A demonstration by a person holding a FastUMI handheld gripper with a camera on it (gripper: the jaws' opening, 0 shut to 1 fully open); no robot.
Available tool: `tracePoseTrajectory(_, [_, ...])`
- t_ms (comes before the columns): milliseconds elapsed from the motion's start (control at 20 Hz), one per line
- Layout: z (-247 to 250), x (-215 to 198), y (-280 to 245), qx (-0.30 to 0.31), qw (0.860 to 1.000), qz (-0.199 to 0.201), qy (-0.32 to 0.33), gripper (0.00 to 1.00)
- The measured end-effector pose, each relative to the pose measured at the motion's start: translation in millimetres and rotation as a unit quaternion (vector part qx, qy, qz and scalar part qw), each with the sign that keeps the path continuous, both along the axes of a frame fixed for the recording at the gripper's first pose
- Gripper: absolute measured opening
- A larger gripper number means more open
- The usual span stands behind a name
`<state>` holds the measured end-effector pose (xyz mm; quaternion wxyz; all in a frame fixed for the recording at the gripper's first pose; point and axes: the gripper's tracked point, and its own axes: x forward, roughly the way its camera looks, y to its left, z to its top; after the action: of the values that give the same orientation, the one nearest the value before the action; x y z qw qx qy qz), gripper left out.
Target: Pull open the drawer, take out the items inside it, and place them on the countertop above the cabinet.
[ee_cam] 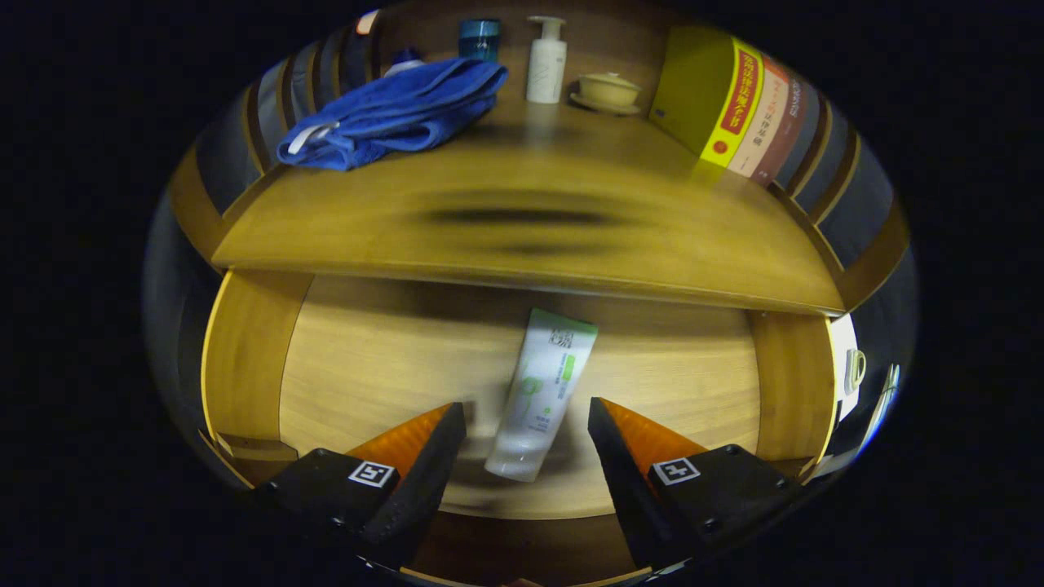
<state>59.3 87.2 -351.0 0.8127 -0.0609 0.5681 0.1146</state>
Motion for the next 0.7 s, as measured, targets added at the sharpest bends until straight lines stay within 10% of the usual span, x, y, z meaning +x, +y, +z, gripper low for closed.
tracePoseTrajectory(500, [-37,-21,16,0.003,0.997,-0.024,0.075,0.89])
tracePoseTrajectory(700, [-27,-8,29,0.013,0.998,-0.018,0.063,0.56])
